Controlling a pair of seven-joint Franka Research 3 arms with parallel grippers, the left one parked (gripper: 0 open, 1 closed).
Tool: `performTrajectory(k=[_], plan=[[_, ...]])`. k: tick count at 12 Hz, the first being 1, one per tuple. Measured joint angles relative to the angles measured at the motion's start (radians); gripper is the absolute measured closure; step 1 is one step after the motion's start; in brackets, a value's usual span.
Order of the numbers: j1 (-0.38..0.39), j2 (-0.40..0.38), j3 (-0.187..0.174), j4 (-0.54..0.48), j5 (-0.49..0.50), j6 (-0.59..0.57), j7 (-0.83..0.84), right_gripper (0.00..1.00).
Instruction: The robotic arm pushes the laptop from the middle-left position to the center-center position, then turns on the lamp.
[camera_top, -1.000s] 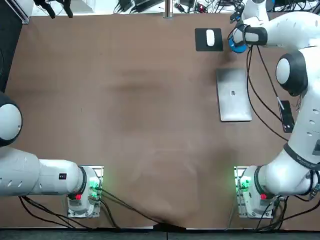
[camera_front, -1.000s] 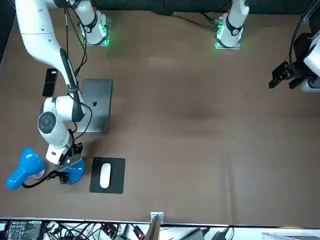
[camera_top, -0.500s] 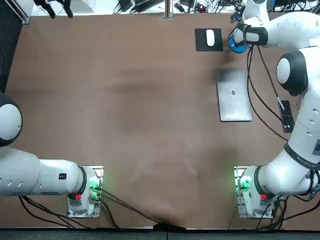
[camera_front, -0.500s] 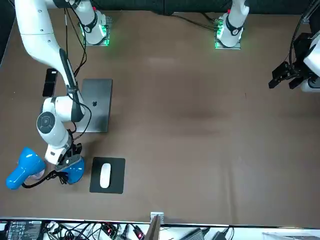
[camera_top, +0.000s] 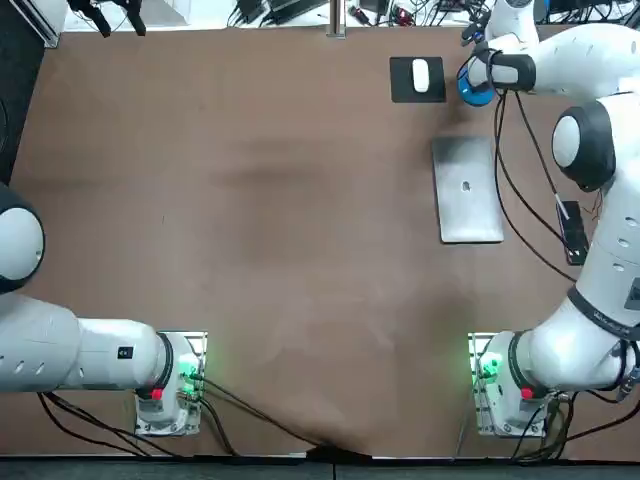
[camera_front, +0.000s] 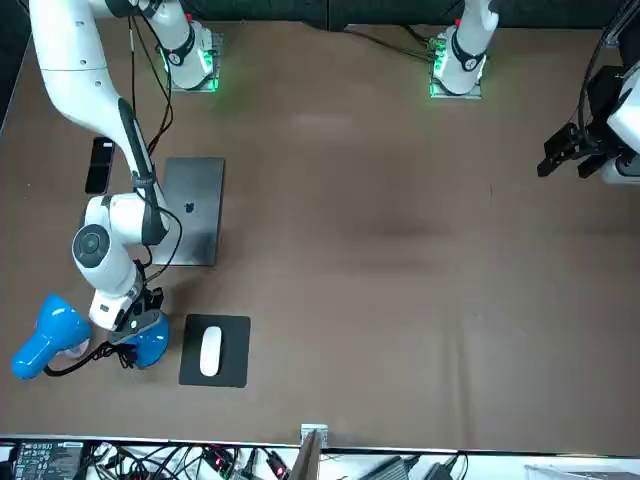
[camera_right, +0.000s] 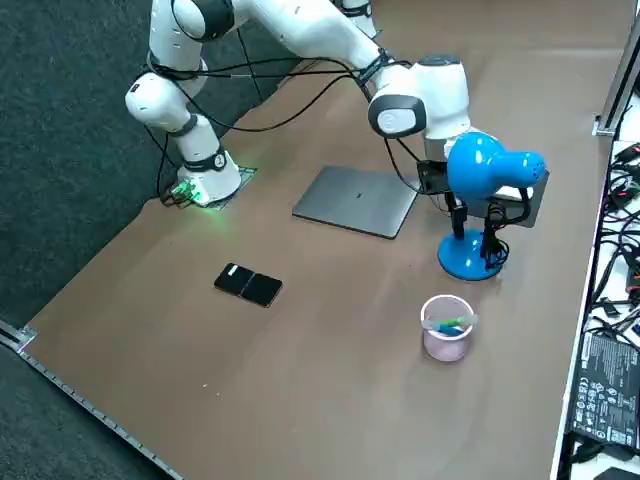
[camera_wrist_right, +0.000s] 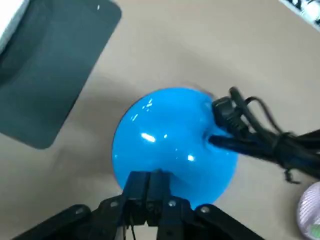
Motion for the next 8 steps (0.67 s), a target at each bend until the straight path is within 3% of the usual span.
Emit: performTrajectory(k=[8], plan=[[0.016, -0.022, 0.022, 0.057, 0.000, -0.084, 0.001, 0.98]])
